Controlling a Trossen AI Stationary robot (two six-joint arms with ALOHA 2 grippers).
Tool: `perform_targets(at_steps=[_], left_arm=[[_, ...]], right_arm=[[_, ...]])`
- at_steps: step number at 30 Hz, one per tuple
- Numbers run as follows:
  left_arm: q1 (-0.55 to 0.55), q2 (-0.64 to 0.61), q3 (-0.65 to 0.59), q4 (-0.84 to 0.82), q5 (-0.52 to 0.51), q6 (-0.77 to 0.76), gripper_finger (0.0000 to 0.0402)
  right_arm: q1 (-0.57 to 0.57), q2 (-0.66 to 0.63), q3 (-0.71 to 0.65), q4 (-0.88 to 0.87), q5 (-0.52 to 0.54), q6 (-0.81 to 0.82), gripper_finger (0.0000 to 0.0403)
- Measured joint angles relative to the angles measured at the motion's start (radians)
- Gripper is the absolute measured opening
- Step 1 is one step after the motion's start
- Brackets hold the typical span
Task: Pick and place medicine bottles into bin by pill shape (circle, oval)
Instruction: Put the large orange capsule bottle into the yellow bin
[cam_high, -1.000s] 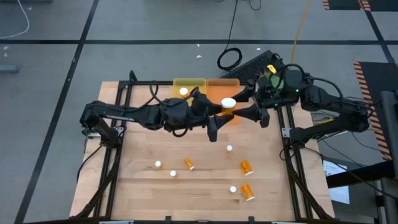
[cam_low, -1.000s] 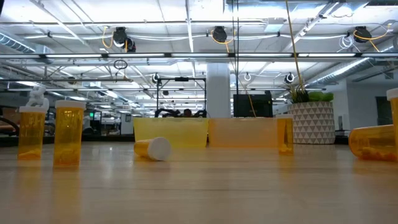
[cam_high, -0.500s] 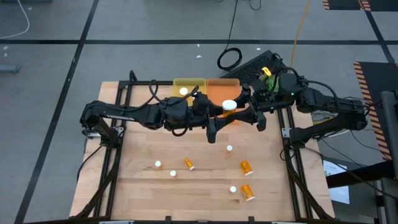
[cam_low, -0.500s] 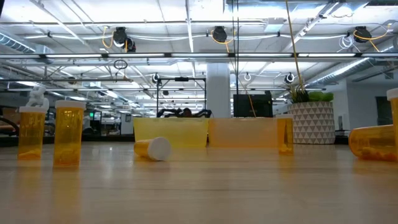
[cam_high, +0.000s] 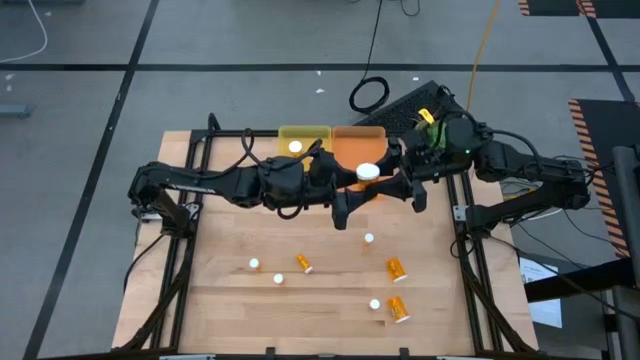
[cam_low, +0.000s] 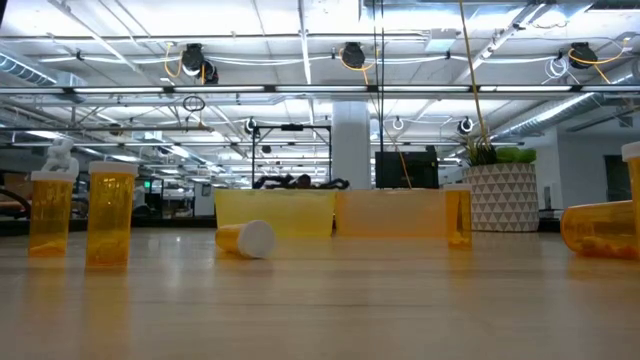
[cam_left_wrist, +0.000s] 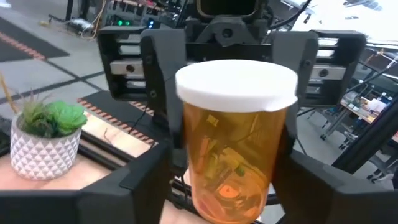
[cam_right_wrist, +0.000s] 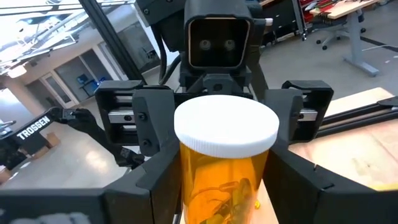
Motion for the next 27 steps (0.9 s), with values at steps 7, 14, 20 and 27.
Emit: perform_targets(at_steps=[7,14,20,27], left_arm=[[-0.016,-0.065,0.000,-0.157,-0.006,-0.031,0.0347],[-0.011,-0.173,-0.001,-0.296,-0.021,-0.067,0.0371],[0.009,-0.228,0.001,-0.304,-0.023,-0.062,0.0358],[0.021,-0.178,0.089,-0.409,0.007,-0.008,0.0347]], right_arm=[[0.001,-0.014,0.000,0.002,-0.005,-0.004,0.0195],[-0.002,-0.021,0.000,-0.009,-0.004,-0.031,0.0196],[-0.003,-0.013,0.000,-0.080,0.024,-0.102,0.0196],[-0.003,0.026,0.000,-0.143,0.059,-0.193,0.0196]])
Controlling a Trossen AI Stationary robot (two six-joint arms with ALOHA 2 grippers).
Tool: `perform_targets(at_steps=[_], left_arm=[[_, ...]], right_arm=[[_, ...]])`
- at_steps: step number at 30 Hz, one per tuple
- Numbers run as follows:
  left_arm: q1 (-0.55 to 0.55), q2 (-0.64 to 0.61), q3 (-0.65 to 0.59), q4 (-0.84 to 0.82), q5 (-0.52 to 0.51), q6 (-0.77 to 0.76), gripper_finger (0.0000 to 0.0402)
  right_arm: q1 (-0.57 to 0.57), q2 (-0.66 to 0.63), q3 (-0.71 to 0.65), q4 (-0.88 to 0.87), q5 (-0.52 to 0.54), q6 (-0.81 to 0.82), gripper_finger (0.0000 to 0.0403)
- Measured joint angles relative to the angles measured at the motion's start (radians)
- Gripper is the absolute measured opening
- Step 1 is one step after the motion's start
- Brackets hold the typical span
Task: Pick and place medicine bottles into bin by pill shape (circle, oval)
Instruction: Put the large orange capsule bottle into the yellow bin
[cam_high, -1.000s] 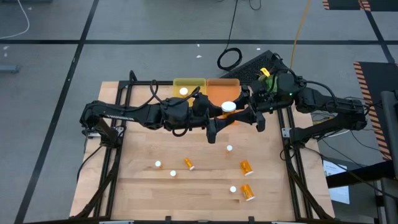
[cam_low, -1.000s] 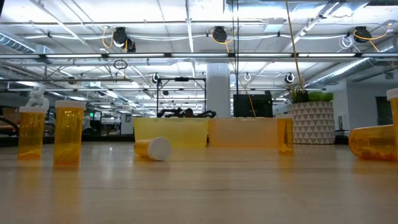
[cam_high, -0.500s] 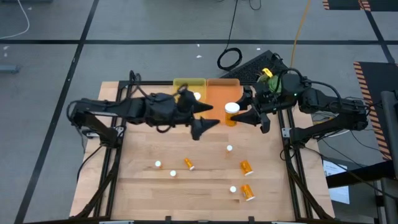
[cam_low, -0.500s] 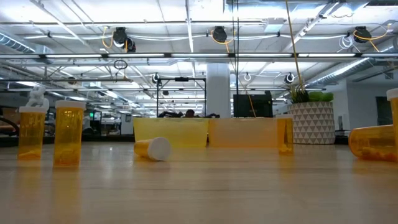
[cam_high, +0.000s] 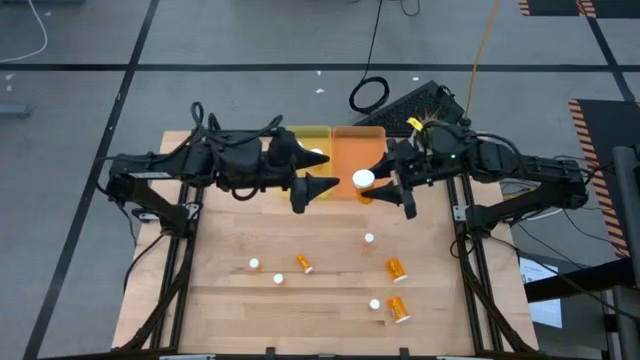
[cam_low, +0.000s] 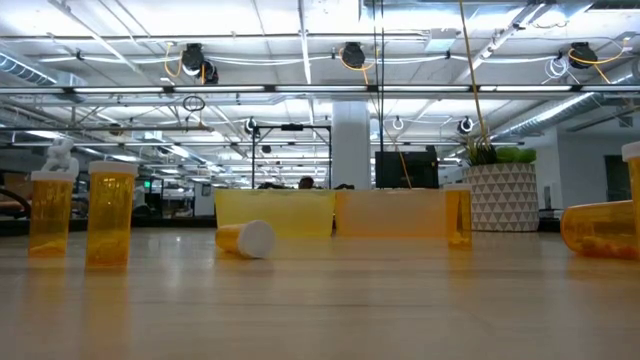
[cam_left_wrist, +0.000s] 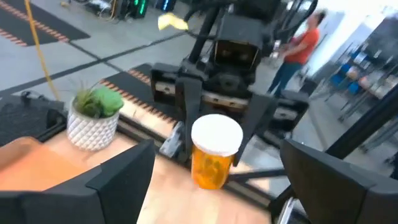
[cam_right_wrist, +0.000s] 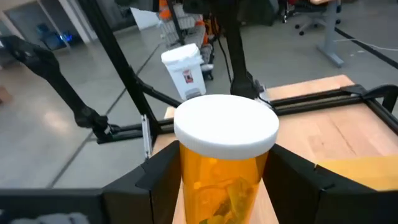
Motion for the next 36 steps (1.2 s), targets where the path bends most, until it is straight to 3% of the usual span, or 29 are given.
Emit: perform_targets(at_steps=[12,21,31,36], left_arm=[[0.042,0.214,0.332,-0.336,0.127,0.124,0.0347],[0.066,0.286,0.345,-0.399,0.156,0.136,0.0347],[0.057,0.308,0.344,-0.413,0.031,0.130,0.0346],[0.046,0.296,0.344,-0.399,0.021,0.174,0.0346]], right_arm=[[0.000,0.056,0.000,-0.018,0.051,-0.100,0.0196],[0.000,0.069,0.000,-0.043,0.105,-0.152,0.0196],[-0.001,0.070,0.000,-0.062,0.143,-0.170,0.0196],[-0.001,0.070,0.000,-0.070,0.156,-0.178,0.0196]])
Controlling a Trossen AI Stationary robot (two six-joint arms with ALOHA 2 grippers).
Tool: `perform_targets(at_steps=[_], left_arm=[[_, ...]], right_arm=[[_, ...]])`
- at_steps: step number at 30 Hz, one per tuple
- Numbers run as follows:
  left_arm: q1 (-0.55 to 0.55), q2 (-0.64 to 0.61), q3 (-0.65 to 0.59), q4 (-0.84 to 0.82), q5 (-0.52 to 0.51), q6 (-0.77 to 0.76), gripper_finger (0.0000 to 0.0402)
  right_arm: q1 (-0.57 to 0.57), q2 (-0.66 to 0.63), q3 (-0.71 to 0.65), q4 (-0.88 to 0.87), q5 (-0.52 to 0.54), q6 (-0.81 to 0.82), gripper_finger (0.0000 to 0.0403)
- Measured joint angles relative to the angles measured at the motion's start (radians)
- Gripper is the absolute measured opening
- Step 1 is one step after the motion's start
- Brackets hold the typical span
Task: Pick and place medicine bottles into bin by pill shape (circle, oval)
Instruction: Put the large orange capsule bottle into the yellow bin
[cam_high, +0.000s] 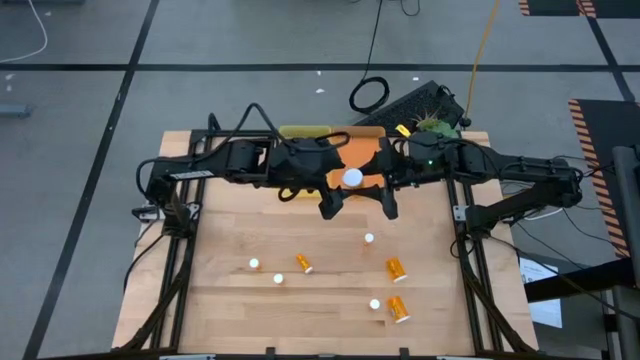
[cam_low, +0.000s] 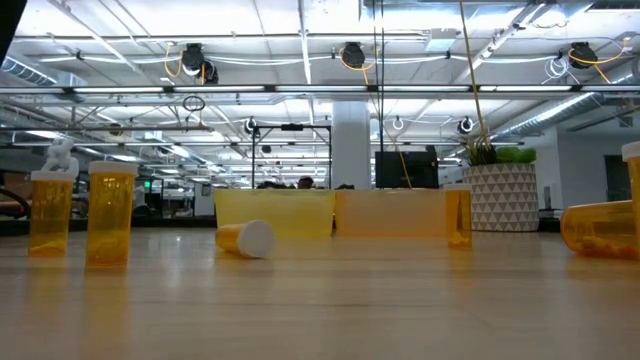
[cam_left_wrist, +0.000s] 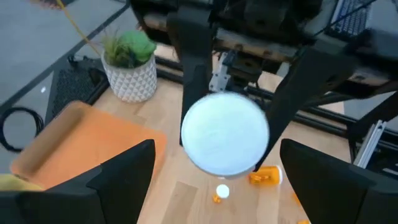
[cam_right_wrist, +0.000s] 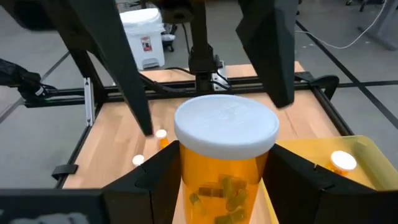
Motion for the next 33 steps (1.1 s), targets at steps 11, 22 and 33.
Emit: perform_targets(at_steps=[11,22,33], left_arm=[[0.015,0.001,0.000,0.032,0.060,0.004,0.0346],[0.038,0.001,0.000,0.014,0.110,0.000,0.0340],[0.038,0.007,0.000,-0.016,0.102,0.001,0.0260]], right_arm=[[0.000,0.012,0.000,0.002,-0.001,-0.008,0.0196],[0.000,0.013,0.000,0.001,-0.001,-0.008,0.0196],[0.000,0.013,0.000,0.008,-0.001,-0.019,0.0196]])
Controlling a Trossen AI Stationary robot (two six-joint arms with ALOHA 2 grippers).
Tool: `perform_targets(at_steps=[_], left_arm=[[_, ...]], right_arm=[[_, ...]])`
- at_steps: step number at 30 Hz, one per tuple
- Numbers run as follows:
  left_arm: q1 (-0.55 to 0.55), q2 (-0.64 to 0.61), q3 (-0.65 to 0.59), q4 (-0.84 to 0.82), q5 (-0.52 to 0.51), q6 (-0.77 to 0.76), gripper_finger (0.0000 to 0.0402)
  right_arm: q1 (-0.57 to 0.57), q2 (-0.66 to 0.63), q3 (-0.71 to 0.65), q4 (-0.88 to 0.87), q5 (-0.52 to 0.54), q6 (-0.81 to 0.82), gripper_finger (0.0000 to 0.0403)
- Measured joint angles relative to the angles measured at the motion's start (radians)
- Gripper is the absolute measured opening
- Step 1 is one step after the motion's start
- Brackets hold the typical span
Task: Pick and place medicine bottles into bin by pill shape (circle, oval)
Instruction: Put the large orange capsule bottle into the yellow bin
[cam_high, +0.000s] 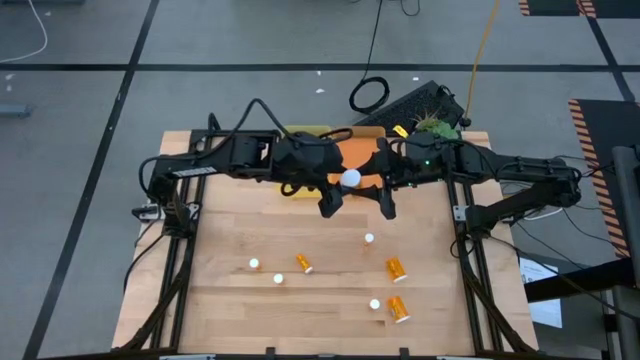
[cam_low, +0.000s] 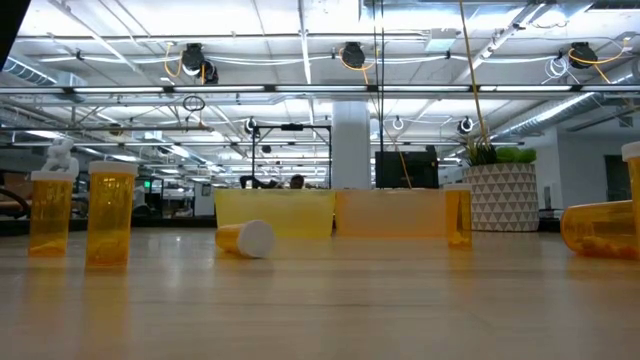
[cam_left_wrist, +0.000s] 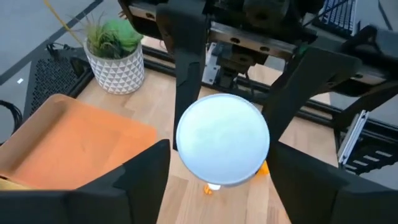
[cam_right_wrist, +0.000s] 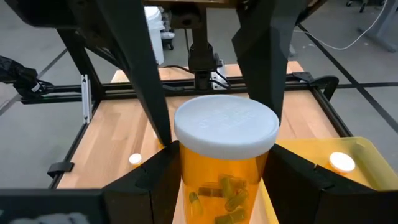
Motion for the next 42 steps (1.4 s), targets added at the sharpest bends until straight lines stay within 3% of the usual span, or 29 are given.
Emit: perform_targets(at_steps=[9,19,29,32,36,42], left_arm=[[0.000,0.000,0.000,0.009,-0.020,0.009,0.0260],[0.000,0.012,0.000,0.014,-0.011,-0.005,0.0206],[0.000,0.012,0.000,0.014,-0.009,-0.015,0.0229],[0.000,0.012,0.000,0.012,-0.008,-0.019,0.0217],[0.003,0.012,0.000,0.016,-0.007,-0.023,0.0206],[0.013,0.013,-0.001,-0.003,-0.009,-0.008,0.0221]], right_arm=[[0.000,0.000,0.000,-0.001,0.000,-0.004,0.0196],[0.000,0.000,0.000,-0.006,0.001,-0.004,0.0196],[0.001,0.000,0.000,-0.004,0.023,0.006,0.0200],[0.001,0.000,0.000,-0.010,0.049,0.058,0.0226],[0.000,-0.009,0.000,-0.022,0.055,0.081,0.0295],[0.000,-0.045,0.000,-0.043,0.056,0.110,0.0382]])
